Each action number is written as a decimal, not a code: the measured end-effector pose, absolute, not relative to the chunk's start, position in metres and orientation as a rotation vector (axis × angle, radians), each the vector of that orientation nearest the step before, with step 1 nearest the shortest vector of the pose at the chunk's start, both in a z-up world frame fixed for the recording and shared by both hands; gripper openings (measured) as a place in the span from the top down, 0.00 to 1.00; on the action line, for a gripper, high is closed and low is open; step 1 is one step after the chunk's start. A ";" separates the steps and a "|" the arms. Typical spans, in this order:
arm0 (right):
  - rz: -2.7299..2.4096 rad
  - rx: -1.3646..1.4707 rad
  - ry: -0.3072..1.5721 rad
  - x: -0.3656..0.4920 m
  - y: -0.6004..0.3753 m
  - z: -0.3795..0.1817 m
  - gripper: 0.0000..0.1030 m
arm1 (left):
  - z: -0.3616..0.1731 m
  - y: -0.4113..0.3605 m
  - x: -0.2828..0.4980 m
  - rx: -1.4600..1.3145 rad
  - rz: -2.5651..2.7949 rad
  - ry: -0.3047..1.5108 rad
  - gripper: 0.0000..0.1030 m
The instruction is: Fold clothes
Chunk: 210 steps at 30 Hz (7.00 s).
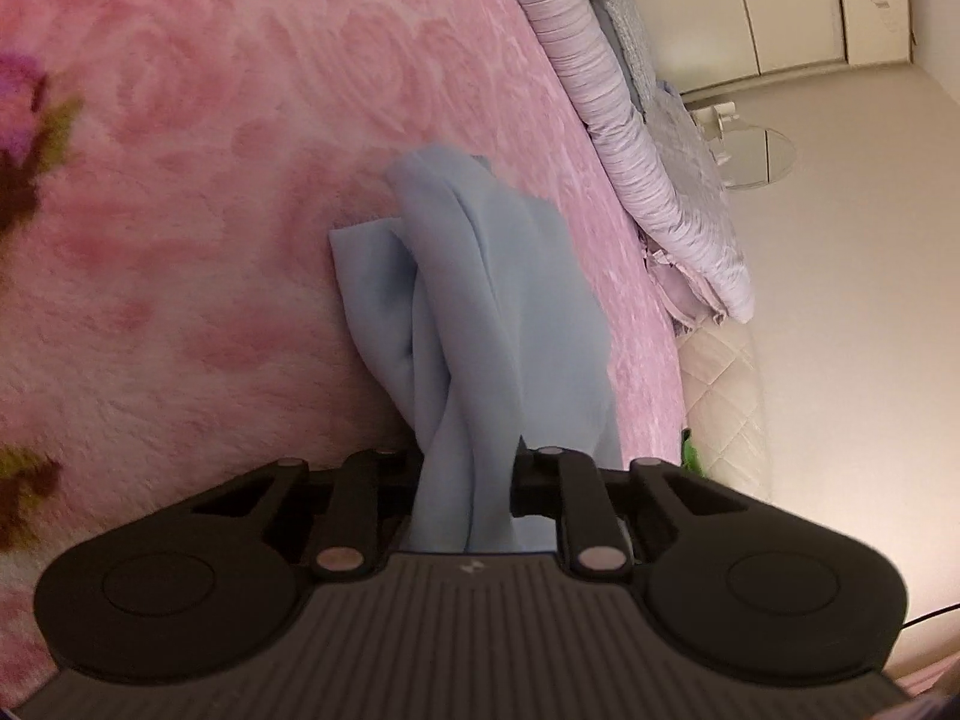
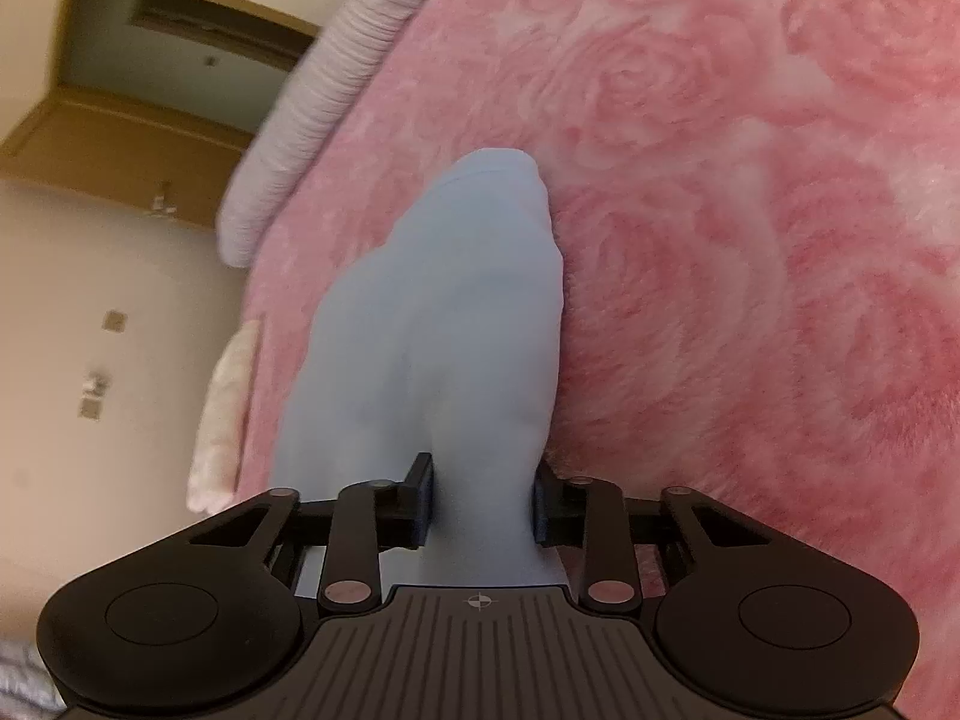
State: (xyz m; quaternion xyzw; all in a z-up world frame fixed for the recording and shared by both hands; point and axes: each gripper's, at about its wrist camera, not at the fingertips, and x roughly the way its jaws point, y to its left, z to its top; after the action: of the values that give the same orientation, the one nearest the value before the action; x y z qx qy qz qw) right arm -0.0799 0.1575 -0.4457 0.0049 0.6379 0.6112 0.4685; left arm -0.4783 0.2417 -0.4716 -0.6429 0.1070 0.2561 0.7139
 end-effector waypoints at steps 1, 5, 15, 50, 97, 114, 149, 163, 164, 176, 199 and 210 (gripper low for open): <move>1.477 -0.006 1.567 -0.083 0.160 -0.439 0.74 | -0.468 0.243 -0.481 -1.448 0.569 0.236 0.86; 1.469 -0.037 1.590 -0.103 0.174 -0.401 0.76 | -0.436 0.253 -0.502 -1.436 0.581 0.249 0.87; 1.566 -0.056 1.691 -0.265 0.253 -0.326 0.77 | -0.347 0.297 -0.682 -1.436 0.704 0.177 0.87; 1.629 -0.062 1.598 -0.587 0.518 -0.403 0.55 | -0.382 0.584 -1.012 -1.409 0.924 0.254 0.70; 1.458 -0.586 0.965 -0.693 0.587 -0.371 0.63 | -0.347 0.665 -0.931 -0.734 1.031 0.742 0.89; 1.652 -0.686 0.885 -0.704 0.463 -0.329 0.63 | -0.317 0.524 -0.957 -0.784 1.020 0.660 0.90; 1.859 -0.732 0.931 -0.648 0.356 -0.169 0.61 | -0.157 0.358 -0.854 -0.794 1.436 0.755 0.66; 1.925 -0.658 0.760 -0.631 0.328 -0.122 0.58 | -0.103 0.308 -0.809 -0.601 1.664 0.666 0.63; 1.938 -0.654 0.752 -0.627 0.327 -0.120 0.58 | -0.101 0.303 -0.807 -0.623 1.671 0.652 0.63; 1.994 -0.723 0.746 -0.555 0.303 -0.098 0.58 | -0.091 0.251 -0.741 -0.771 1.772 0.632 0.64; 2.129 -0.990 0.718 -0.470 0.280 -0.109 0.58 | -0.103 0.179 -0.637 -0.974 1.933 0.550 0.64; 2.141 -1.085 0.735 -0.454 0.307 -0.127 0.58 | -0.119 0.190 -0.608 -1.030 1.961 0.561 0.64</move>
State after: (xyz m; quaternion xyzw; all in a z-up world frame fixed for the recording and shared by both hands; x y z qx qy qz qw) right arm -0.4541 0.3075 -0.1271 -0.4108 0.2783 0.8108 0.3106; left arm -0.6080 0.1904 -0.1189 -0.4099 0.2234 0.7808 0.4152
